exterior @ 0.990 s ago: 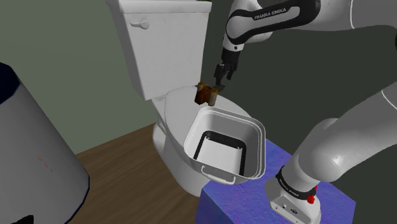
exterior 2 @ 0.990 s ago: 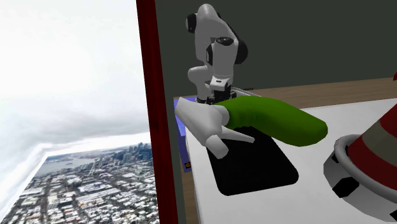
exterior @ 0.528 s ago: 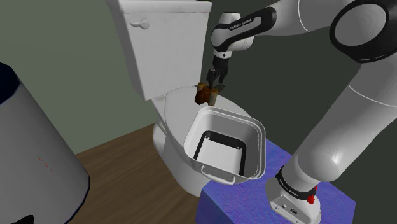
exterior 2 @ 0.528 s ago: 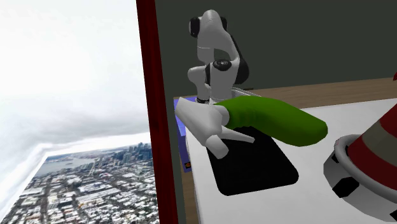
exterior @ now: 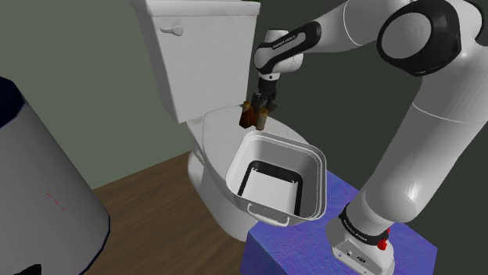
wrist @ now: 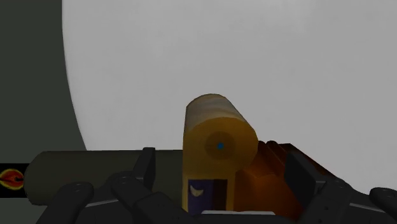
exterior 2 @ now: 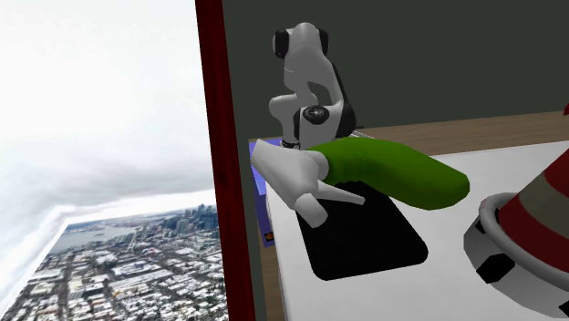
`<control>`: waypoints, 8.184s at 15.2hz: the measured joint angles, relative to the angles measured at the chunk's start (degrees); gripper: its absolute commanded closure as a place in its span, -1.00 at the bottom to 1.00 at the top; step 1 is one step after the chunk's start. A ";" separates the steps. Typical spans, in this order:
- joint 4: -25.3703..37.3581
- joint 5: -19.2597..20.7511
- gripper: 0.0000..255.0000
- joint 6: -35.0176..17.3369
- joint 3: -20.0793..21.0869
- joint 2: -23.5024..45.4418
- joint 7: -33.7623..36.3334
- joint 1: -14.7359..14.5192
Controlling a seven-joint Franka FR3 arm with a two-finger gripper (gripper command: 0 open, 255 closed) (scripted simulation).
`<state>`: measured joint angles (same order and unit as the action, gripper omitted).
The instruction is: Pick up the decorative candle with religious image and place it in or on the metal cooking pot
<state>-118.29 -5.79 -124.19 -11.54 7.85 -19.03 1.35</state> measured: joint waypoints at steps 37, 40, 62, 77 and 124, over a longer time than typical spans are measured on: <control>6.38 1.47 1.00 10.44 -0.13 -4.18 1.54 -0.19; 7.84 1.68 1.00 12.56 -0.18 -4.85 1.65 -0.15; 21.67 2.39 1.00 28.46 -0.05 -7.02 3.16 -0.34; -4.82 3.57 1.00 29.18 8.62 -35.06 17.00 -5.07; -33.49 -10.32 -1.00 26.65 26.66 -63.19 35.07 -13.59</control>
<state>-151.78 -16.12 -97.53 15.12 -55.34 16.04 -12.24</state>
